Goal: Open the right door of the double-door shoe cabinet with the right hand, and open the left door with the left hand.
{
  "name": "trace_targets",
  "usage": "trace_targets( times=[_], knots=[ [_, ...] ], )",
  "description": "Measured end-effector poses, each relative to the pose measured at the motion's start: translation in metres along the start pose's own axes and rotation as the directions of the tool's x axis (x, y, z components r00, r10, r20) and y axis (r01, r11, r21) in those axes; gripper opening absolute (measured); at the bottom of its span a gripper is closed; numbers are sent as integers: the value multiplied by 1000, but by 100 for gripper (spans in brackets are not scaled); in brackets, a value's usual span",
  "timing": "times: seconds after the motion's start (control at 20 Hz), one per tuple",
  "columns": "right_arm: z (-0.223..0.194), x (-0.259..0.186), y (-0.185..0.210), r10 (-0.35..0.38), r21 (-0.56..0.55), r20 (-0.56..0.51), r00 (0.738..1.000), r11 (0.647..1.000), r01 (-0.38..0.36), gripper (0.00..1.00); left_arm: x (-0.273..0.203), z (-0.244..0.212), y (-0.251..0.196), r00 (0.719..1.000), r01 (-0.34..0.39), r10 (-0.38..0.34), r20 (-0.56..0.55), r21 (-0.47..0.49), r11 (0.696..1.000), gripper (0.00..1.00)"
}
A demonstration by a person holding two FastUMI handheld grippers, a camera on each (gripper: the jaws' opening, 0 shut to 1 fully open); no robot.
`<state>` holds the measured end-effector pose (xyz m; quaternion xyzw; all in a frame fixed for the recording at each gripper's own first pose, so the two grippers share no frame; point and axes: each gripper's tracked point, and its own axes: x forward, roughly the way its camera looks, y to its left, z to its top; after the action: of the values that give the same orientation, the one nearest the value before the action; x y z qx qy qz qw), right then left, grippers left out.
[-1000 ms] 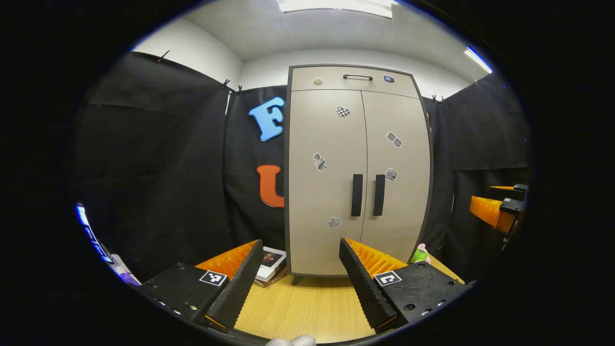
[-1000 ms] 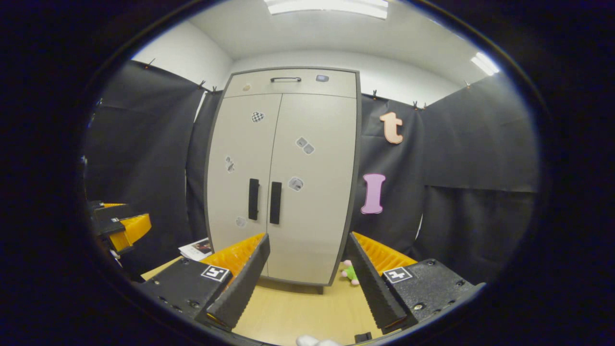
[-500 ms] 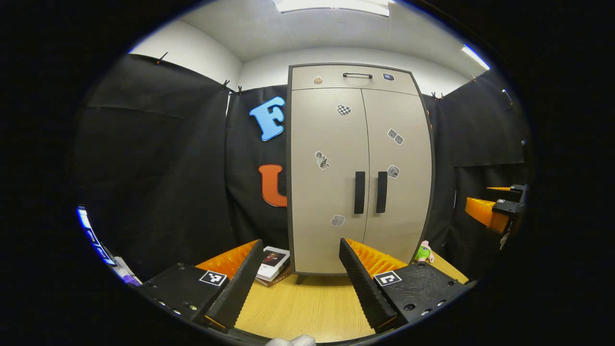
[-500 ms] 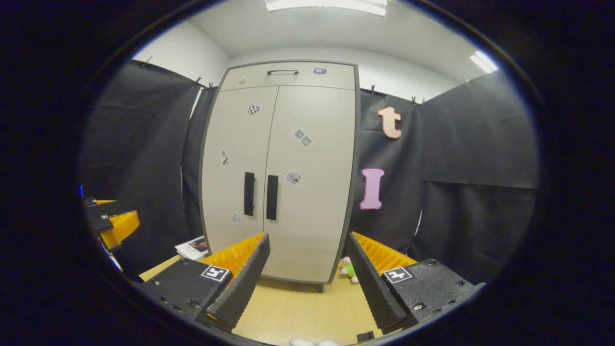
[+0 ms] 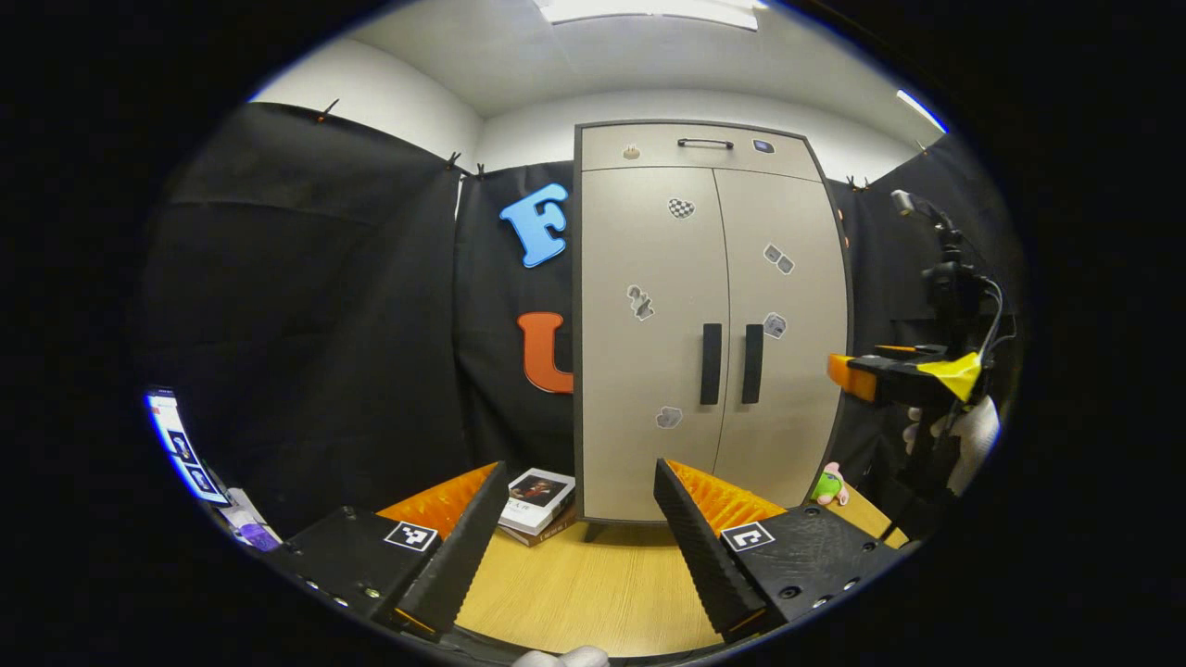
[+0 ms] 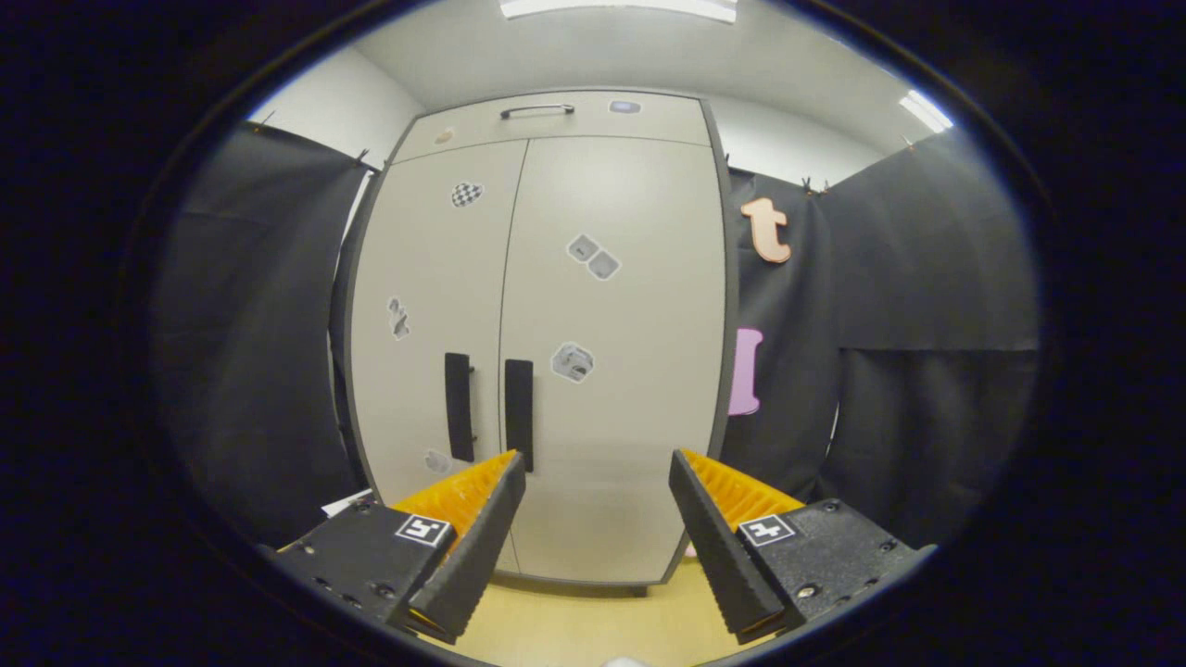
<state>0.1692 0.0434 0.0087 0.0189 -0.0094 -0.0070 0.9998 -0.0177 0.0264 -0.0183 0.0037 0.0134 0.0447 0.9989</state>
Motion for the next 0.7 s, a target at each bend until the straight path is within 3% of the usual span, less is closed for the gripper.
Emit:
trace_targets(
  times=[0.3,0.65,0.7],
  knots=[
    [-16,91,60,42,-14,-51,998,999,-42,89,-4,-3,16,996,-93,93,-19,-1,996,95],
    [-34,145,63,-6,-37,-103,995,999,2,75,-3,-4,35,987,-159,159,-28,-1,987,95],
    [-38,148,62,-13,-27,-112,994,1000,10,67,-3,-4,37,986,-164,164,-30,-4,986,95]
  ],
)
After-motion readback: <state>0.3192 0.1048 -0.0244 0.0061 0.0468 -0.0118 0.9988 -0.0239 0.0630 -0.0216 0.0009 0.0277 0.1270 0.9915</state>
